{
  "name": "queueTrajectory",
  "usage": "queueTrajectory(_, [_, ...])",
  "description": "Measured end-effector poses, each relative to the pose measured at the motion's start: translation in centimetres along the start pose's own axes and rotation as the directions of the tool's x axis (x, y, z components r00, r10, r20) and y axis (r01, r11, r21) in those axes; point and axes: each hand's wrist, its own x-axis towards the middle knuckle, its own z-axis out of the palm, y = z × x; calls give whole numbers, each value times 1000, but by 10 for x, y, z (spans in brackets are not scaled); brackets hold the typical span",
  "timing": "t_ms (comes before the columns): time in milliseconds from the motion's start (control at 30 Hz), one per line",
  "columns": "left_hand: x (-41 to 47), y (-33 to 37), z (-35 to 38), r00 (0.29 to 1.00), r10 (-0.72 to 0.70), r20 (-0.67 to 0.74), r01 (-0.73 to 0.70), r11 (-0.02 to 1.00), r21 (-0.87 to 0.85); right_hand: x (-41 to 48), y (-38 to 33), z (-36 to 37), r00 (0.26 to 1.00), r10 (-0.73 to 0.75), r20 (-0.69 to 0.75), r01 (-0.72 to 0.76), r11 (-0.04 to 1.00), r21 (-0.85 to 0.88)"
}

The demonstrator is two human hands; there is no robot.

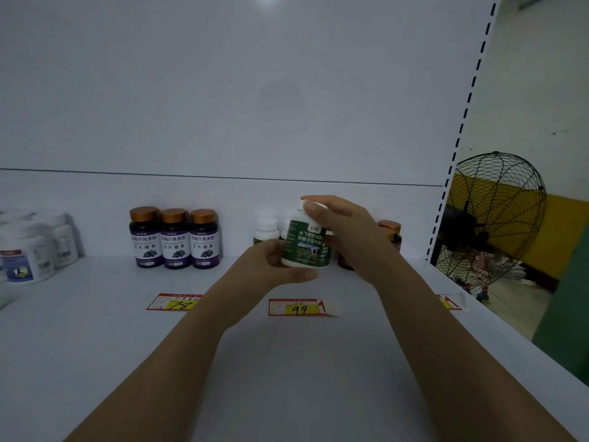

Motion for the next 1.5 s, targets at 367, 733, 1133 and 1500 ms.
queueTrajectory(367, [1,-1,-4,995,-18,94,22,999,-43,0,-3,-2,998,6,56,-10,997,79])
queueTrajectory(733, [2,0,0,982,81,-170,-52,984,168,0,-1,3,995,53,88,-47,997,-66])
queueTrajectory(1133, [3,-1,-16,892,311,-327,-263,947,185,-8,0,27,881,-353,315,450,831,-327])
queueTrajectory(1500, [-2,6,-17,933,252,-257,-229,966,117,-7,-6,24,910,-354,214,410,844,-347])
